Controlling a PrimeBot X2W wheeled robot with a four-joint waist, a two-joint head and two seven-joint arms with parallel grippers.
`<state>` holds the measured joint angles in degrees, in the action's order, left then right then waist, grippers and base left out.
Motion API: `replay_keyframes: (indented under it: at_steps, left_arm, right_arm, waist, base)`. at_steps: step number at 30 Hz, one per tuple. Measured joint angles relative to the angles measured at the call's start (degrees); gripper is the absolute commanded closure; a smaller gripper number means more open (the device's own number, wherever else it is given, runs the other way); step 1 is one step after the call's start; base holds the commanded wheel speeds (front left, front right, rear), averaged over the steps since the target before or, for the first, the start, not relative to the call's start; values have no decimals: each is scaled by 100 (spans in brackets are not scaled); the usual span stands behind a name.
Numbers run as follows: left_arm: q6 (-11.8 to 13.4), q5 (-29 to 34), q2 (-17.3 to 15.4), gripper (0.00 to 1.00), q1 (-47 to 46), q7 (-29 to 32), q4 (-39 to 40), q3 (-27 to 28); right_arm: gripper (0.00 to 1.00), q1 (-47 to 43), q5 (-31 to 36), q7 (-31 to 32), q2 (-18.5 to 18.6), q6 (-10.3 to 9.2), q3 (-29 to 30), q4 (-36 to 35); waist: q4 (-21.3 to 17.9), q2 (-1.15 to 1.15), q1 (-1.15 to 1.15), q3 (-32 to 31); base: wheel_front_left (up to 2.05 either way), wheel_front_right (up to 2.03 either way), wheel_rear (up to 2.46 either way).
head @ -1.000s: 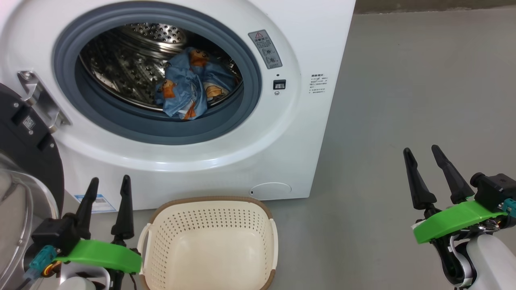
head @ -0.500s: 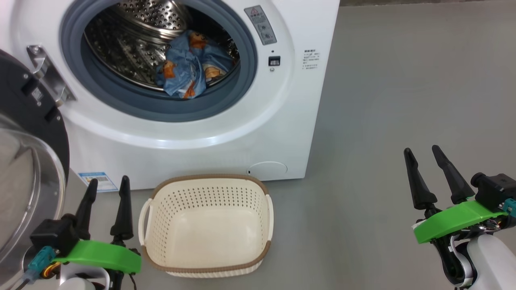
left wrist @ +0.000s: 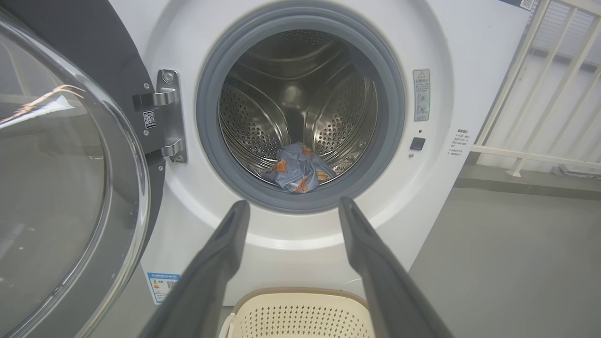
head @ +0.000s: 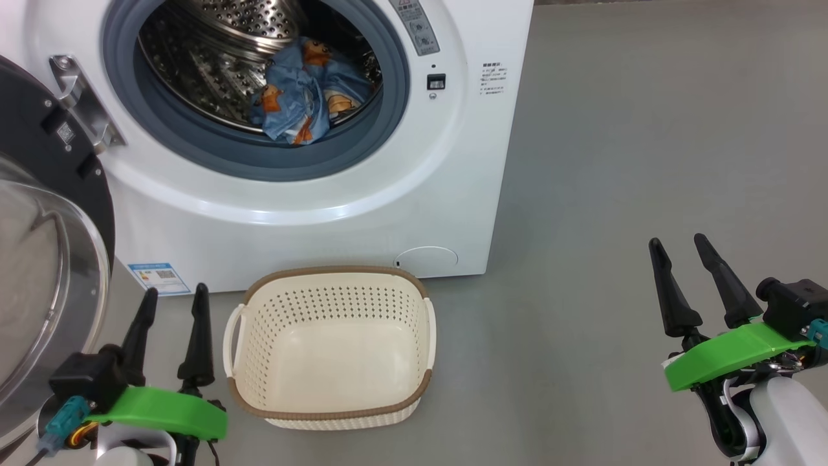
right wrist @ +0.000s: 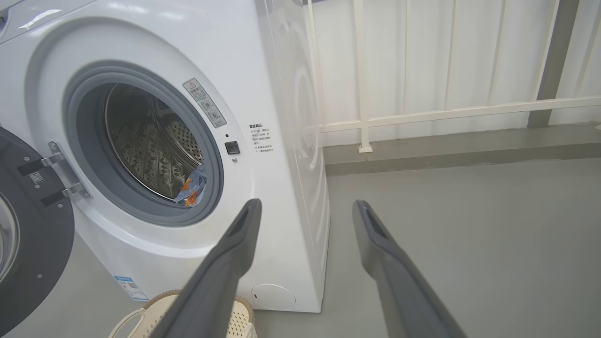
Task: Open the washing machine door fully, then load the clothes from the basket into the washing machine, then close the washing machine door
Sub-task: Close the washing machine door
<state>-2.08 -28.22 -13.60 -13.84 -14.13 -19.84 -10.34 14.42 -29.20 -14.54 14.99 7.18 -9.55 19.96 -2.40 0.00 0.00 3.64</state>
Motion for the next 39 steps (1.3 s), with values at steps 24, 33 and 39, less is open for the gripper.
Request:
replay_keyframes:
  at_steps: [24, 33, 39]
  left_arm:
    - [47, -64, -25, 0, 0, 0, 0, -71]
    - [88, -64, -73, 0, 0, 0, 0, -96]
    - [129, -63, -73, 0, 0, 0, 0, -119]
  right_arm:
    - [0, -1, 0, 0, -2, 0, 3, -10]
    - [0, -1, 0, 0, -8, 0, 15, -9]
    - [0, -1, 0, 0, -8, 0, 24, -8]
  waist:
    - [19, 0, 0, -2]
    - [97, 0, 0, -16]
    - [251, 0, 0, -28]
  base:
    - [0, 0, 0]
    - [0, 0, 0]
    - [0, 0, 0]
